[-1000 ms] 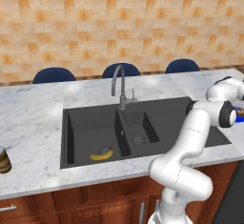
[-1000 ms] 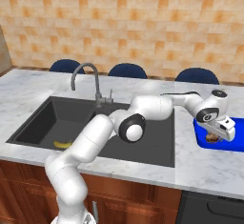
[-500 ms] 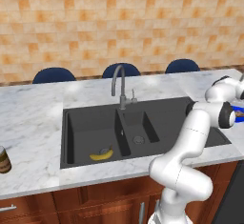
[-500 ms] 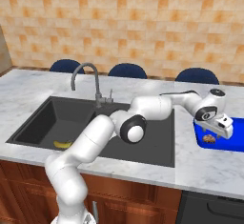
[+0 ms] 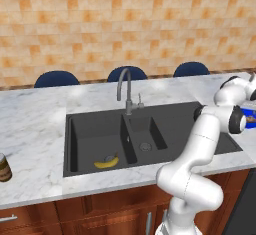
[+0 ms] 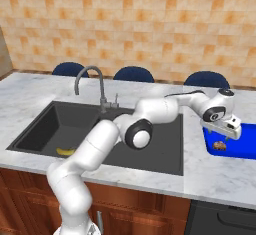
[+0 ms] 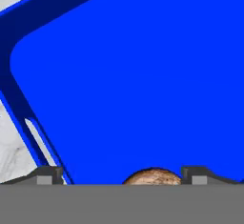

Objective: Pick up all produce items and place them in the sink. Turn on the sink faucet to wash them. Then turn the sink off and put them in the tray.

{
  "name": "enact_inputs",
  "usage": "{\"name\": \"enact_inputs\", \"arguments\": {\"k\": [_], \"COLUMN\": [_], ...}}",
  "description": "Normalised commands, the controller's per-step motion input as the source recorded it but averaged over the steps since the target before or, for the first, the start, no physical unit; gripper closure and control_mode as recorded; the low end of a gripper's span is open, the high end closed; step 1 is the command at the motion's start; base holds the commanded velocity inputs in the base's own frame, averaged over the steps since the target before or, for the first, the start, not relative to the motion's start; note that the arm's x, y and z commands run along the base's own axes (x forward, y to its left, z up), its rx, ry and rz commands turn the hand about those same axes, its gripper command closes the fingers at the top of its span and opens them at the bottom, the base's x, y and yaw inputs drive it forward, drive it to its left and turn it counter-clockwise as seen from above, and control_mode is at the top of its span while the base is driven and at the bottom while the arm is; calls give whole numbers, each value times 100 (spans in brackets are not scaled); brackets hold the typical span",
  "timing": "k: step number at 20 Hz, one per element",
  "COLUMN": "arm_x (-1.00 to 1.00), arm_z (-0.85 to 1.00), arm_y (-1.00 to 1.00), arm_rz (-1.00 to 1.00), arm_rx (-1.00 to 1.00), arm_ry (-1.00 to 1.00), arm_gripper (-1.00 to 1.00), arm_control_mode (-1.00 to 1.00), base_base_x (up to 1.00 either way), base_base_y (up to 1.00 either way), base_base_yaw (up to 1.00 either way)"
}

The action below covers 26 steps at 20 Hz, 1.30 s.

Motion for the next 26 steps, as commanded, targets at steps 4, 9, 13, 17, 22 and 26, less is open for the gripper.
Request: {"name": "enact_inputs", "arguments": {"k": [4, 9, 13, 17, 22, 26], "arm_x": [-1, -14, -25, -27, -31, -32], "arm_z": [48, 54, 40, 29, 23, 13], "arm_y": [34, 46, 64, 76, 82, 87], "arm_rz": [8, 7, 7, 7, 7, 8], "arm_rx": [-2, -5, -6, -5, -4, -4], "arm_ry": [0, 0, 0, 1, 2, 4], "arm_gripper": [-100, -100, -100, -100, -100, -100], "arm_control_mode": [-100, -100, -100, -100, -100, -100], "base_base_x": [0, 0, 0, 0, 0, 0], "base_base_y": [0, 0, 0, 0, 0, 0], "base_base_yaw": [0, 0, 0, 0, 0, 0]}}
